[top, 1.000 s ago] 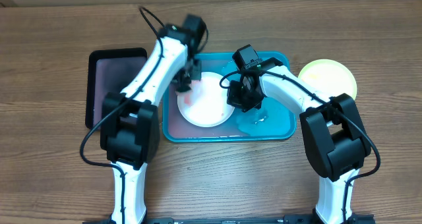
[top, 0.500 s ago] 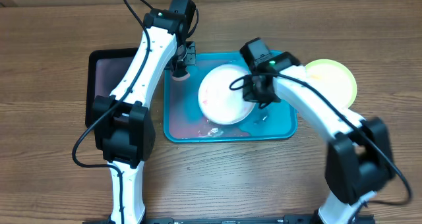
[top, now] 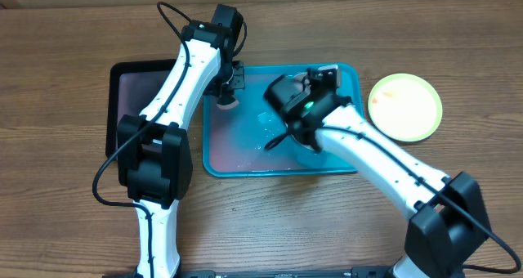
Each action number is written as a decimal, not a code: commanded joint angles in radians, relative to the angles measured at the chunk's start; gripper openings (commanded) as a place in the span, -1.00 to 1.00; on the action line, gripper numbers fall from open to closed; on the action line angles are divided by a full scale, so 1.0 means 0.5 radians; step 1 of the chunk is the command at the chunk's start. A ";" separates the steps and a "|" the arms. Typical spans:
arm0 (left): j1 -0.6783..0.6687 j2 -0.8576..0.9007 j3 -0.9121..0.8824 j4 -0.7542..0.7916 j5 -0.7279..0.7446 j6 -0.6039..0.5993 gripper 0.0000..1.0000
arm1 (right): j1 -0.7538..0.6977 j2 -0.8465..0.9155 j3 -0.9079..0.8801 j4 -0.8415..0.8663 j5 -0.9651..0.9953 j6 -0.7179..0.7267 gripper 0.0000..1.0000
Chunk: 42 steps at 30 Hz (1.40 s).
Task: Clean dirty plates on tray and stack at the side
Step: 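Lift the sponge away and raise the white plate with right gripper, then carry the white plate right and lower it onto the plate stack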
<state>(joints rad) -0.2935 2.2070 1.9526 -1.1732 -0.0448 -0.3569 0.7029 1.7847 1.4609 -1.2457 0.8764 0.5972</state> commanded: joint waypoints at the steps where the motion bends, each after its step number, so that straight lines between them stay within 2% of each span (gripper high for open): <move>1: 0.001 -0.005 -0.005 0.007 0.025 0.039 -0.90 | 0.124 -0.050 0.051 -0.105 0.626 0.329 -0.93; 6: 0.001 -0.006 -0.005 0.008 0.025 0.039 -0.89 | 0.230 -0.050 0.051 -0.279 0.767 0.533 -0.93; 23: 0.001 -0.005 -0.005 0.006 0.026 0.039 -0.91 | 0.242 -0.050 0.051 -0.363 0.951 0.547 -0.93; 27: 0.001 -0.006 -0.005 0.008 0.026 0.039 -0.91 | 0.234 -0.050 0.051 -0.361 0.869 0.697 -0.93; 30: 0.001 -0.006 -0.005 0.008 0.026 0.039 -0.91 | 0.167 -0.050 0.051 -0.314 0.552 0.838 -0.93; 32: 0.000 -0.006 -0.005 0.008 0.025 0.039 -0.92 | 0.071 -0.048 0.048 -0.208 0.255 0.771 -0.93; 38: 0.001 -0.005 -0.005 0.015 0.024 0.039 -0.92 | -0.336 -0.048 0.037 0.238 -0.658 0.040 -0.93; 42: 0.000 -0.006 -0.005 0.014 0.024 0.039 -0.91 | -0.734 -0.048 0.037 0.380 -1.304 -0.251 -0.93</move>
<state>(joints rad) -0.2935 2.2070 1.9526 -1.1698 -0.0406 -0.3565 0.4526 1.7851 1.4605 -1.0775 0.5594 0.6456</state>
